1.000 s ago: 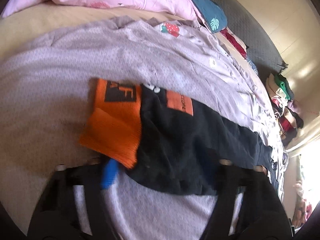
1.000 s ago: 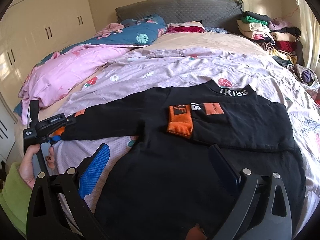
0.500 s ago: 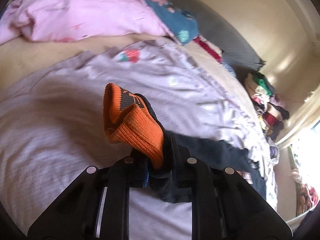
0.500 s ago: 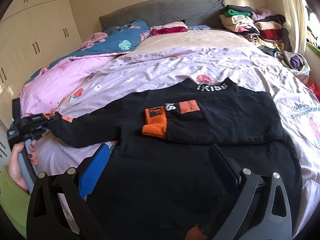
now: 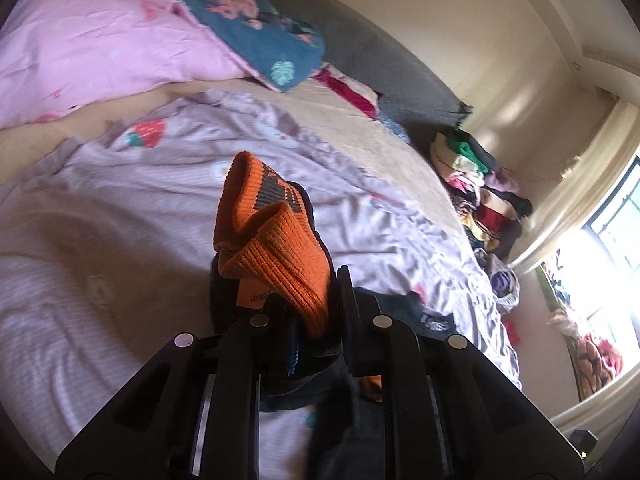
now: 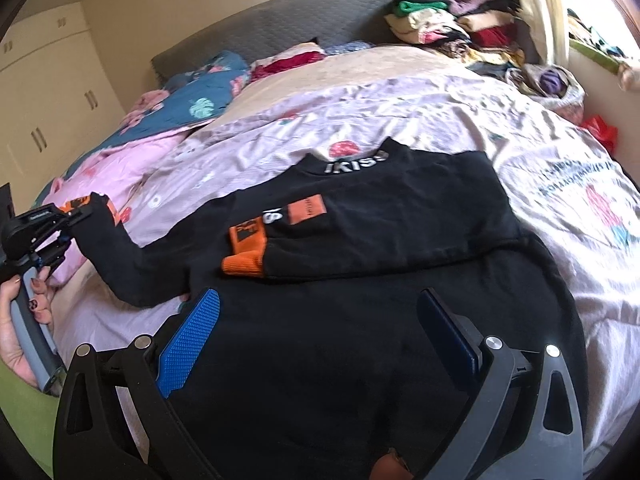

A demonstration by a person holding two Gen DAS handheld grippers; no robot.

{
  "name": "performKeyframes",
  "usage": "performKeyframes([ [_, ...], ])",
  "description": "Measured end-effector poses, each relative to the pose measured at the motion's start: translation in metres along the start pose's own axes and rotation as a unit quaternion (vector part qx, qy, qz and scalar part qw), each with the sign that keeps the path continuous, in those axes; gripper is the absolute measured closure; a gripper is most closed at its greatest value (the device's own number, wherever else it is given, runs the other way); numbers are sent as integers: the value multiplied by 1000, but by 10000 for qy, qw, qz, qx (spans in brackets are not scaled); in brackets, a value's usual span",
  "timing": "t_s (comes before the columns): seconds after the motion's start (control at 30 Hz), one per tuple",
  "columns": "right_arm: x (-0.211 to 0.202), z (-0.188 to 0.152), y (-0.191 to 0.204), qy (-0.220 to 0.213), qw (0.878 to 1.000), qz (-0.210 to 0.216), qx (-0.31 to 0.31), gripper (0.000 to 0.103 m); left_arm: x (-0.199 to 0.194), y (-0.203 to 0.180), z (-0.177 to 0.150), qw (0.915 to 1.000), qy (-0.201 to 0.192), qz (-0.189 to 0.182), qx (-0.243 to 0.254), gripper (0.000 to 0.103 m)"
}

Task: Fold small clothes
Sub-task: 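Carry the sleeve with the left tool across the sweatshirt's back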

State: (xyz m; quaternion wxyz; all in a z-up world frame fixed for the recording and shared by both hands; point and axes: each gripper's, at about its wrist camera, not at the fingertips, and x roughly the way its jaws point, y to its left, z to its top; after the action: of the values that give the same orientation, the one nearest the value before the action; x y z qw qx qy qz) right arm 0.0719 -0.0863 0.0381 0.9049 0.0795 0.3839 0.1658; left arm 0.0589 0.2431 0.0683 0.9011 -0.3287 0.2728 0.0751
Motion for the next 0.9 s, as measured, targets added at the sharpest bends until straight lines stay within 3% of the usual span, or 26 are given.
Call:
performKeyframes([
  [0.9,-34,-1,-78,-332,9963,-71,792,5,26,-134,-26,9938,127,-717,844,94],
])
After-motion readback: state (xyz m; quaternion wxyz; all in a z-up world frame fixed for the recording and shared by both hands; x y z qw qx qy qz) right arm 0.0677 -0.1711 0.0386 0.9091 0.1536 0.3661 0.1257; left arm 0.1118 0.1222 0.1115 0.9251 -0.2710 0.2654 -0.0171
